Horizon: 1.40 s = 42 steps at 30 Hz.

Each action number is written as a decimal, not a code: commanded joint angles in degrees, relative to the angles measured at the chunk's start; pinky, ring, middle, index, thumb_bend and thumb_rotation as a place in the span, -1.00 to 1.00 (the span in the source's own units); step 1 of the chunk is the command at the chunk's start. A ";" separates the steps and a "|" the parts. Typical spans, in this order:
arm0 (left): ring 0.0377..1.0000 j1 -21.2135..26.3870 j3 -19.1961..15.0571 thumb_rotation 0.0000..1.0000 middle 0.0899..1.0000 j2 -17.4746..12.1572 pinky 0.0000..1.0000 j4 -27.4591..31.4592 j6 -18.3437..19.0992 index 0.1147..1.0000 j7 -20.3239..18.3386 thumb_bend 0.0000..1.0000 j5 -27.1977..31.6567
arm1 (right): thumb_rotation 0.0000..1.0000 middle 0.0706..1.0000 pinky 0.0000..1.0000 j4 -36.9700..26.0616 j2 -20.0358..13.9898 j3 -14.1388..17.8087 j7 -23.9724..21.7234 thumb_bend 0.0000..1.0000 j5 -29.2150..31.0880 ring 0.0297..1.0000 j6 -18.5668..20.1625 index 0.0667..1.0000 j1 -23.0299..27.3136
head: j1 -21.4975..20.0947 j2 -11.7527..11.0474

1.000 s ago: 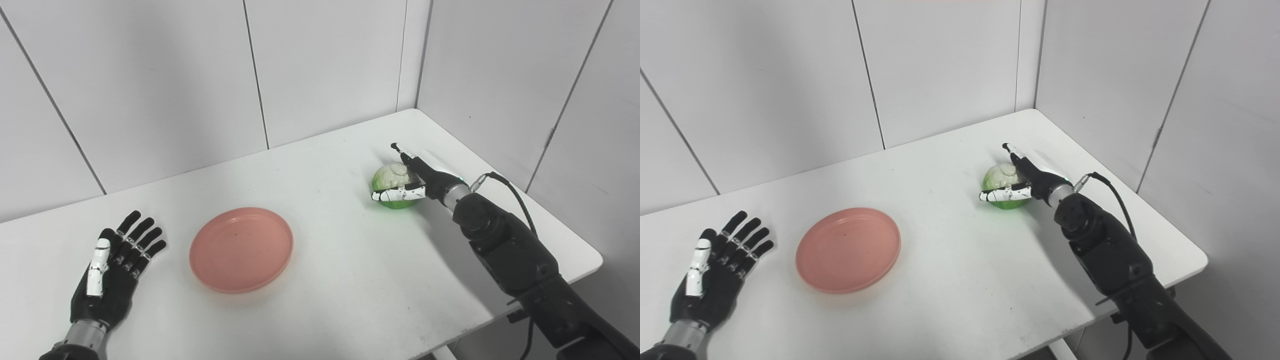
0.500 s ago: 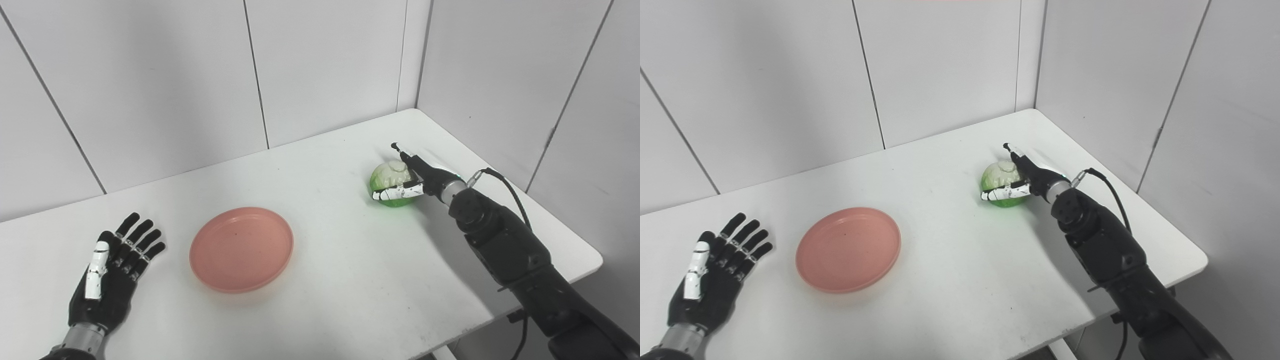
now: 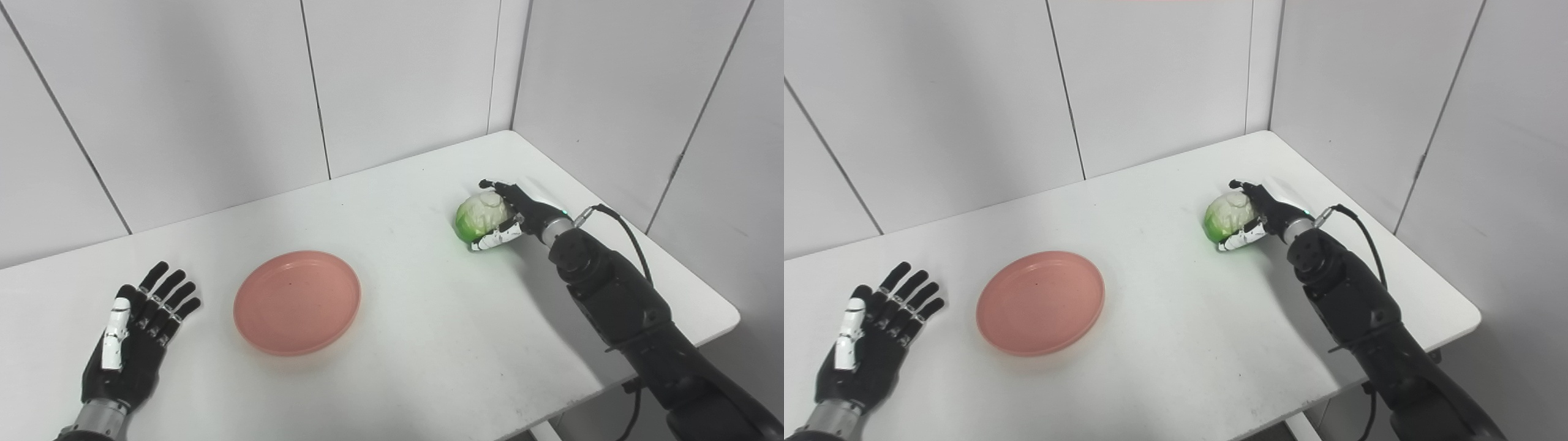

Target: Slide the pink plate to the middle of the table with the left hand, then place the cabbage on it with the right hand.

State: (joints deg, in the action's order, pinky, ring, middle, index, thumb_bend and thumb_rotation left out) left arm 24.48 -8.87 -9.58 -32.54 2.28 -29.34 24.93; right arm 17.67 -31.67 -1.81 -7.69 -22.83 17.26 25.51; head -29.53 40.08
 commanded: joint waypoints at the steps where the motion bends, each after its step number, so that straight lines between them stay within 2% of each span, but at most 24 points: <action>1: 0.70 -4.20 0.21 0.64 0.70 -0.13 0.65 -2.15 2.90 0.69 1.12 0.10 -0.67 | -0.93 0.14 0.09 -0.01 -0.16 0.11 0.47 0.68 0.35 0.11 0.27 0.17 1.74 | 0.02 0.06; 2: 0.70 -4.16 0.25 0.64 0.70 -0.19 0.65 -2.22 2.91 0.69 0.98 0.10 -0.62 | -0.86 0.09 0.05 0.26 0.19 0.31 0.84 0.45 0.51 0.06 0.47 0.07 1.85 | 0.02 0.06; 3: 0.70 -4.10 0.27 0.66 0.71 -0.24 0.65 -2.37 2.89 0.70 0.85 0.10 -0.57 | -0.93 -0.04 -0.05 0.54 0.48 0.52 1.18 0.26 0.84 -0.03 0.39 0.03 1.93 | 0.02 0.06; 4: 0.70 -4.04 0.29 0.66 0.71 -0.27 0.65 -2.50 2.87 0.70 0.76 0.10 -0.54 | -0.98 -0.13 -0.17 0.77 0.64 0.64 1.41 0.12 1.12 -0.13 0.25 0.00 2.00 | 0.08 0.16; 5: 0.70 -3.96 0.27 0.66 0.71 -0.27 0.65 -2.69 2.84 0.70 0.78 0.10 -0.53 | -0.99 -0.17 -0.24 1.29 0.80 0.87 1.61 0.08 1.78 -0.19 -0.79 -0.01 2.06 | 0.12 0.13; 9: 0.68 -3.87 0.27 0.65 0.69 -0.20 0.63 -2.89 2.56 0.69 1.00 0.11 -0.69 | -1.00 -0.20 -0.34 2.13 1.01 0.77 2.36 0.05 2.80 -0.27 -2.54 -0.01 2.31 | 0.09 0.13; 15: 0.71 -4.01 0.31 0.66 0.72 -0.07 0.66 -2.09 3.04 0.71 0.94 0.12 -0.44 | -1.00 -0.20 -0.30 2.33 1.69 0.91 4.50 0.05 3.01 -0.23 -3.09 -0.01 2.38 | 0.24 0.18; 25: 0.72 -4.01 0.35 0.65 0.73 0.19 0.65 -1.90 2.99 0.71 0.89 0.13 -0.25 | -1.00 -0.20 -0.33 1.86 1.63 1.02 5.53 0.05 4.09 -0.25 -4.27 0.00 1.69 | 0.76 0.19; 30: 0.71 -3.97 0.36 0.66 0.73 0.57 0.65 -2.02 3.07 0.72 1.12 0.12 -0.23 | -1.00 -0.19 -0.32 -4.60 1.84 1.77 5.03 0.05 4.22 -0.25 -1.14 -0.01 0.97 | 1.59 0.10; 34: 0.72 -4.12 0.56 0.66 0.73 1.14 0.65 -1.57 2.95 0.72 1.70 0.14 -0.51 | -1.00 -0.19 -0.33 -8.88 1.48 1.81 3.76 0.05 4.24 -0.24 -0.99 -0.01 0.77 | 2.81 0.01; 38: 0.74 -4.98 1.16 0.68 0.74 2.13 0.68 1.22 3.75 0.71 2.90 0.14 -0.70 | -1.00 -0.19 -0.33 -16.80 1.77 0.75 1.12 0.05 3.11 -0.24 2.54 -0.01 1.53 | 4.79 0.01; 42: 0.76 -5.91 1.89 0.72 0.77 3.66 0.73 4.28 5.21 0.73 5.08 0.13 -0.85 | -1.00 -0.20 -0.34 -21.15 2.89 -0.39 -1.59 0.05 3.66 -0.25 3.85 -0.01 3.25 | 8.35 0.14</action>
State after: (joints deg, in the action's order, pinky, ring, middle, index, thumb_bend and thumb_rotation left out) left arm 21.93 -8.04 -7.42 -26.73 3.74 -25.46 25.01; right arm -1.07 -28.64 -2.38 -8.97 -19.19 20.34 25.44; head -22.59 40.08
